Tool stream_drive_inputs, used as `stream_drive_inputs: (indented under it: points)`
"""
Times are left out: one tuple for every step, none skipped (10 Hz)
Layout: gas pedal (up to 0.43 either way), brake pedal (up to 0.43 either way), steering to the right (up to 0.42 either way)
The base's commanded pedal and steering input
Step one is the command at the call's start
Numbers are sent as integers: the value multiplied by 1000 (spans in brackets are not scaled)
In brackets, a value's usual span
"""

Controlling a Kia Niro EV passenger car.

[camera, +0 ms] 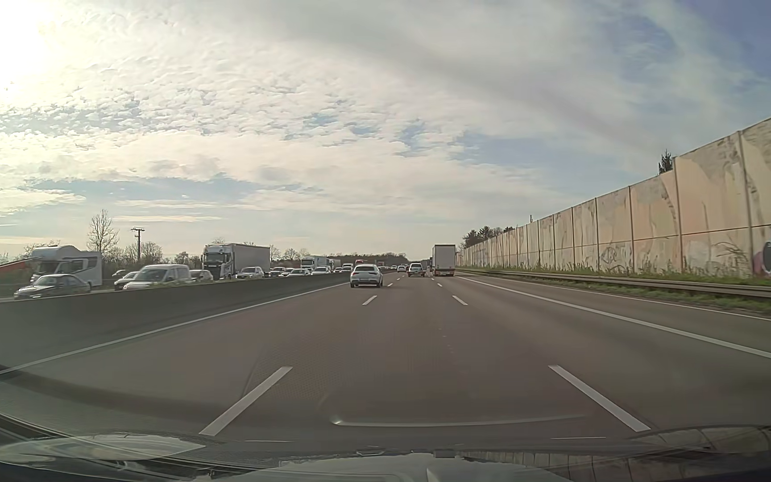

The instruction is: Follow the waypoints while adhering to traffic rules and regulations

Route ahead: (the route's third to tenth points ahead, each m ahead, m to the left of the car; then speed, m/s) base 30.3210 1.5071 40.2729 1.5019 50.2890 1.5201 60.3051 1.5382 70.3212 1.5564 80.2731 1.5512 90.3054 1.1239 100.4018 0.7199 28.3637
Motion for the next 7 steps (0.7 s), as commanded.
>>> stream_drive_inputs:
  points:
    - [260,0,0]
    - [260,0,0]
    - [260,0,0]
    - [260,0,0]
    - [260,0,0]
    - [260,0,0]
    - [260,0,0]
